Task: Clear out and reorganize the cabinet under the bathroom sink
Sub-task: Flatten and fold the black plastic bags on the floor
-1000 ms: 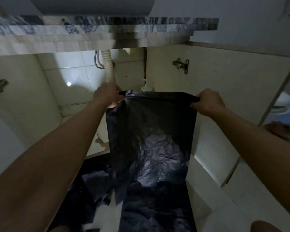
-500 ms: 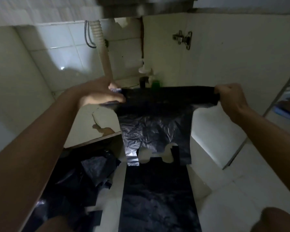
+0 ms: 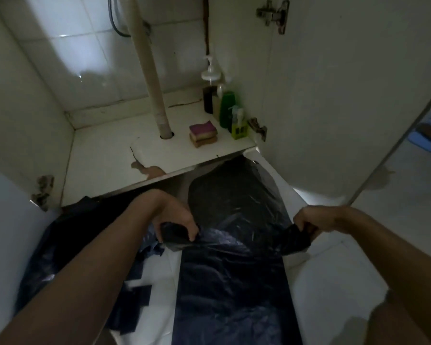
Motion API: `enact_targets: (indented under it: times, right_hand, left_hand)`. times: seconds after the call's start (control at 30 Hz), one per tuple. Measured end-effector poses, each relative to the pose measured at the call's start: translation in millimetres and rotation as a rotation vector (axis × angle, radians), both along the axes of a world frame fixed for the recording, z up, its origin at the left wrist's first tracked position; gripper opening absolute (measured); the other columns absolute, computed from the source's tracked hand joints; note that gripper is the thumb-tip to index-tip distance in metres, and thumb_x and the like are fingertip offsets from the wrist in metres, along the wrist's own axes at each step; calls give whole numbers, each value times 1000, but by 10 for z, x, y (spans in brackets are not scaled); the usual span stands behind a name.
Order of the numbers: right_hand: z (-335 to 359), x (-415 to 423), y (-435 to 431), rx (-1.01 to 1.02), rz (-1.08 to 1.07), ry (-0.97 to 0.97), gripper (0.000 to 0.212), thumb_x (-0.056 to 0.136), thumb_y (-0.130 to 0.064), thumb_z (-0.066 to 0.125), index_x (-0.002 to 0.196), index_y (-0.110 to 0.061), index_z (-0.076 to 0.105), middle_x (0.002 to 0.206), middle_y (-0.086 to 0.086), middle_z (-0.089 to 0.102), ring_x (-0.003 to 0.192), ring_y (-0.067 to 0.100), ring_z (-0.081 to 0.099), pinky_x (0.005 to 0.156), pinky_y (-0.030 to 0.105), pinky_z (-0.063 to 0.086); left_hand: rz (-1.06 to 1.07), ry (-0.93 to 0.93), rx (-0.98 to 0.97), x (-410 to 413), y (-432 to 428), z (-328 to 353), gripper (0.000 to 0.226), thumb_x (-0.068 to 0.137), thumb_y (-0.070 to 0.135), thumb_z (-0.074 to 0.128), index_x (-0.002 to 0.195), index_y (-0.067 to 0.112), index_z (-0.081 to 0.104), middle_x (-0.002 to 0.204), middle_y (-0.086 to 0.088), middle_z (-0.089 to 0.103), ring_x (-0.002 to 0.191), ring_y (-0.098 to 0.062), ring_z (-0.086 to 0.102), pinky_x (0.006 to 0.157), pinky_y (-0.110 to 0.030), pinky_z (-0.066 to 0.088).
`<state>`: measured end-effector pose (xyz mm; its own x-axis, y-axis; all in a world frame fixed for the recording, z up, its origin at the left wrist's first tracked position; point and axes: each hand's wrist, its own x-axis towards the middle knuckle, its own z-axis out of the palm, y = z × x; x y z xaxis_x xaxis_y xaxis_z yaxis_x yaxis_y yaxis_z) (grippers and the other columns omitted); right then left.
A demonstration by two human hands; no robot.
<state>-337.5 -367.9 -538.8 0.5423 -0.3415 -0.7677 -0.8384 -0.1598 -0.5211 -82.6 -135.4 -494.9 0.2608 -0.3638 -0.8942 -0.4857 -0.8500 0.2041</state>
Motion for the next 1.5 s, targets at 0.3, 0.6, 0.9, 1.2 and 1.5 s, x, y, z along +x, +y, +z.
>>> enact_targets:
  times: [0.3,0.6,0.9,1.2,1.5]
  right_hand:
    - [-1042,-296,290,10,-58,168,16,56,-19,61,64,-5,59,76,12,62,71,25,57,68,28,43]
    - [-1754,-402,534,-4,-122,372,14,87,0,52,89,8,64,106,25,70,79,31,70,73,33,59]
    - [-1800,-562,708,48,-130,318,13,95,-10,53,89,-1,60,82,5,59,77,22,66,57,18,50]
    - [-1995,-713,804,81,24,420,32,86,-2,50,111,13,65,107,27,70,87,36,71,80,37,61]
    - [-2198,-767,968,156,260,726,36,101,-26,43,119,1,61,110,12,70,72,25,67,68,35,59]
  left_hand:
    - [-15,30,121,-244,150,-800,64,64,35,81,121,16,58,141,-10,39,119,-38,50,90,-47,56]
    - [-56,26,176,-481,235,-1133,58,67,33,80,119,19,59,142,-9,34,117,-39,51,84,-46,59]
    - [-204,9,238,-726,289,-1351,50,84,27,74,130,14,60,133,-12,46,110,-27,50,63,-23,47]
    - [-378,72,313,-870,455,-1776,63,76,35,80,132,14,58,134,-9,52,106,-24,52,91,-34,49]
    - [-351,273,448,-1068,570,-2044,61,72,43,82,126,20,64,137,-6,59,109,-18,63,93,-34,51]
